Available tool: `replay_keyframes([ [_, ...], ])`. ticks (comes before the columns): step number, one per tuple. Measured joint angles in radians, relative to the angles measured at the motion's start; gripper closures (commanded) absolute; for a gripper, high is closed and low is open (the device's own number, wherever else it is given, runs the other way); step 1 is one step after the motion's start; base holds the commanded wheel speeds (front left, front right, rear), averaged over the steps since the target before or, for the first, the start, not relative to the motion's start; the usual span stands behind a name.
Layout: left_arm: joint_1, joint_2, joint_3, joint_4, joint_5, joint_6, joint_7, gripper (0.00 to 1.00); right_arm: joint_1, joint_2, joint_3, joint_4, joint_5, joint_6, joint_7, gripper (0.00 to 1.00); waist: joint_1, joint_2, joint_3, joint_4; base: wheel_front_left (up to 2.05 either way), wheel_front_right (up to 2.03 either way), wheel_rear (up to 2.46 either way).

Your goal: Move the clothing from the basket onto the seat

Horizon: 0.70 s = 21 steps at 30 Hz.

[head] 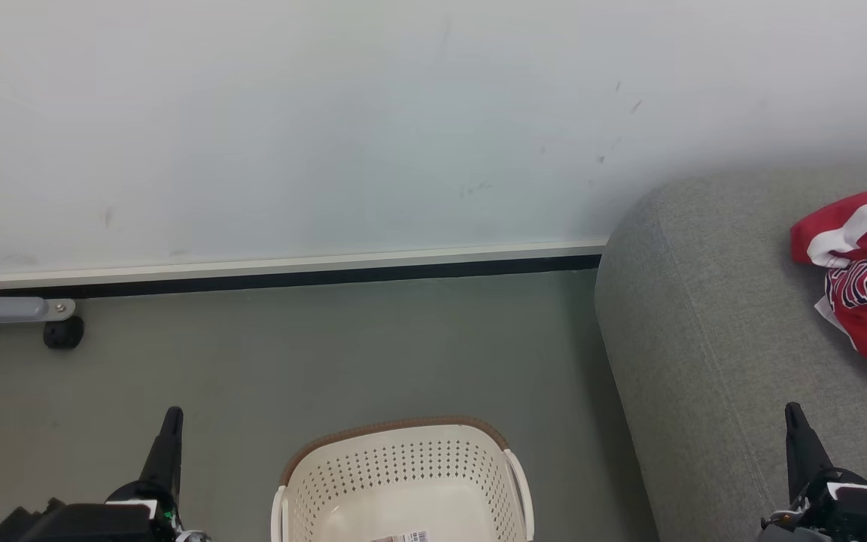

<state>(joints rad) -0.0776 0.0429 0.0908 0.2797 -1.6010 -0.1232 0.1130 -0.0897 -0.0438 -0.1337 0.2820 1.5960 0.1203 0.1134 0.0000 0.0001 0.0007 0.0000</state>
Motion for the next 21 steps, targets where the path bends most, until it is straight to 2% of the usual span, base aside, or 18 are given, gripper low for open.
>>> replay_keyframes([
  [21,0.000,0.000,0.000,0.000,0.000,0.000,0.000,1.00,0.000,0.000,0.000,0.000,0.000,0.000,0.000,1.00,0.0000,0.0000,0.000,0.000,0.00,0.00,0.00],
])
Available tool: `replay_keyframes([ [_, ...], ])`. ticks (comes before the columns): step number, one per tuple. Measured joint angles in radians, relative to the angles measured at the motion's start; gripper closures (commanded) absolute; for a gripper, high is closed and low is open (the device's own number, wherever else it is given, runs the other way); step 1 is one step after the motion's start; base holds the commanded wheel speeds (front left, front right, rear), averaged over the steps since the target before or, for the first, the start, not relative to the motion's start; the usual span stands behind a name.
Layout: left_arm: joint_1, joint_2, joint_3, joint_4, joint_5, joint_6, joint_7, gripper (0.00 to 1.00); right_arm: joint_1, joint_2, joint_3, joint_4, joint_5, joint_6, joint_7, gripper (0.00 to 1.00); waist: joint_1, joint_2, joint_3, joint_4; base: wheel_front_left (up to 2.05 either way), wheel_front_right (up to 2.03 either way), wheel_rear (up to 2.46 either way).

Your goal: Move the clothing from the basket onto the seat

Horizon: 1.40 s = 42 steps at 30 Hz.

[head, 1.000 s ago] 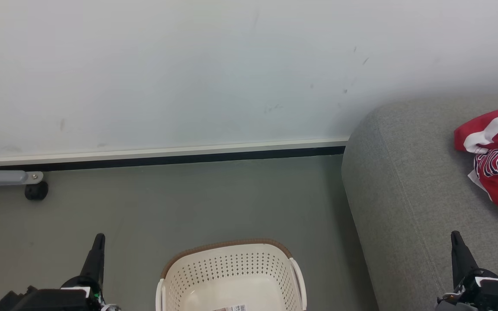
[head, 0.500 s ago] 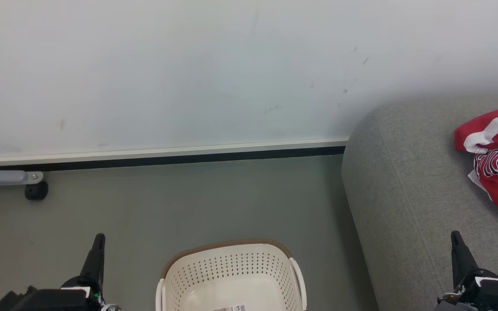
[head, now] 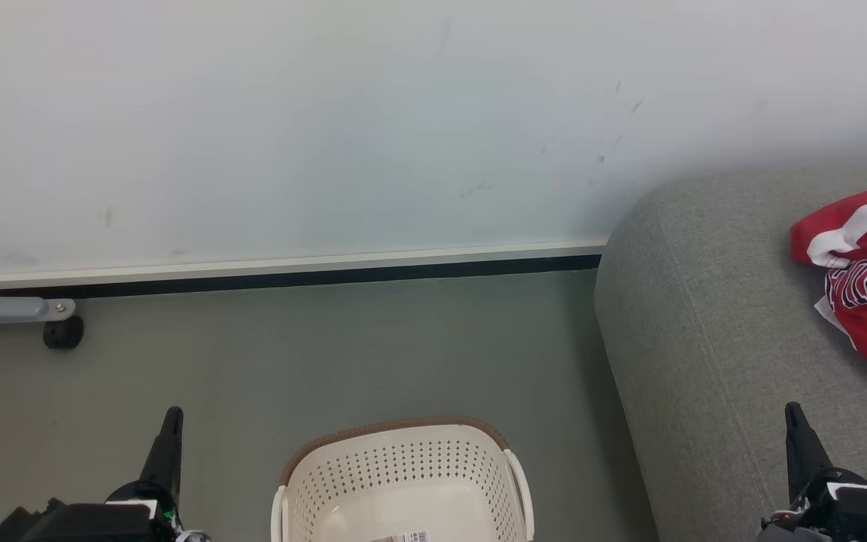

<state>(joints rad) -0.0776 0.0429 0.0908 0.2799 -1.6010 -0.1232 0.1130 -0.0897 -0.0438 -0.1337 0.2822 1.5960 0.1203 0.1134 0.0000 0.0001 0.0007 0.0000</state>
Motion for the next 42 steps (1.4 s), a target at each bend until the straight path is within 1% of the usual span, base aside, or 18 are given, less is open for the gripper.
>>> replay_keyframes([
  [42,0.000,0.000,0.000,0.000,0.000,0.000,0.000,1.00,0.000,0.000,0.000,0.000,0.000,0.000,0.000,1.00,0.0000,0.0000,0.000,0.000,0.00,0.00,0.00],
])
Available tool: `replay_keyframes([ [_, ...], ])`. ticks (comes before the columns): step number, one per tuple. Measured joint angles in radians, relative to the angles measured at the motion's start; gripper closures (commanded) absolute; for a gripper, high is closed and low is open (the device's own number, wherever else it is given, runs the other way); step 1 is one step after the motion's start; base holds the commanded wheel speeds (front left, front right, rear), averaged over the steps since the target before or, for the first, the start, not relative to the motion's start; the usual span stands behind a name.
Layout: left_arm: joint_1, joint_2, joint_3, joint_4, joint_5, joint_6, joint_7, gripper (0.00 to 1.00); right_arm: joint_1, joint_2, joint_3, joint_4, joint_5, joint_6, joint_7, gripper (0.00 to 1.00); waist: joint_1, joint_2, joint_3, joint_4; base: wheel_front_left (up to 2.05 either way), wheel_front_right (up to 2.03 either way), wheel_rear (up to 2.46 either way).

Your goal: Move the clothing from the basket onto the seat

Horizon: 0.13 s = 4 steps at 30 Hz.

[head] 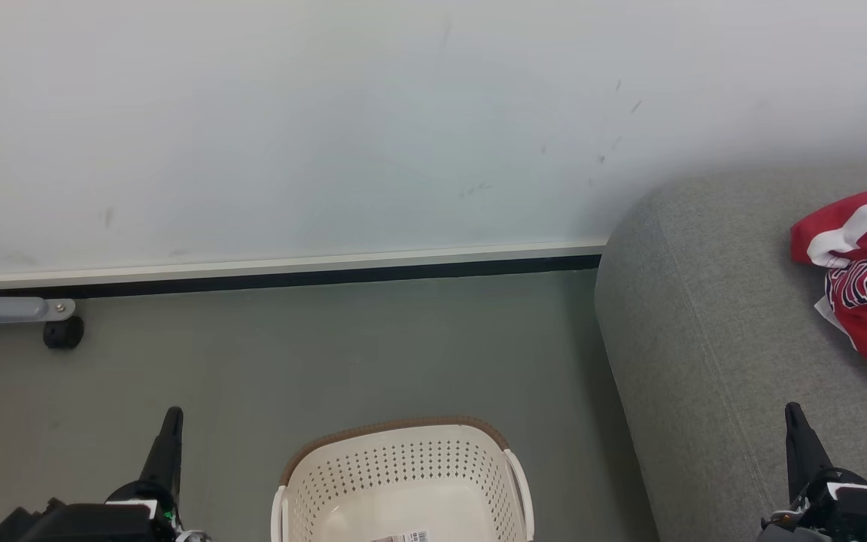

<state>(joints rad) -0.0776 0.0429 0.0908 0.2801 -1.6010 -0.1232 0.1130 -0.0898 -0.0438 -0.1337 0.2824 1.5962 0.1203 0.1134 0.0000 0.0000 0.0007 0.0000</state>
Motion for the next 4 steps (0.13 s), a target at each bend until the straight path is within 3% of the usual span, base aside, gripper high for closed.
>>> replay_keyframes([
  [4,0.000,0.000,0.000,0.000,0.000,0.000,0.000,1.00,0.000,0.000,0.000,0.000,0.001,0.000,0.000,1.00,0.0000,0.0000,0.000,0.000,0.00,0.00,0.00],
])
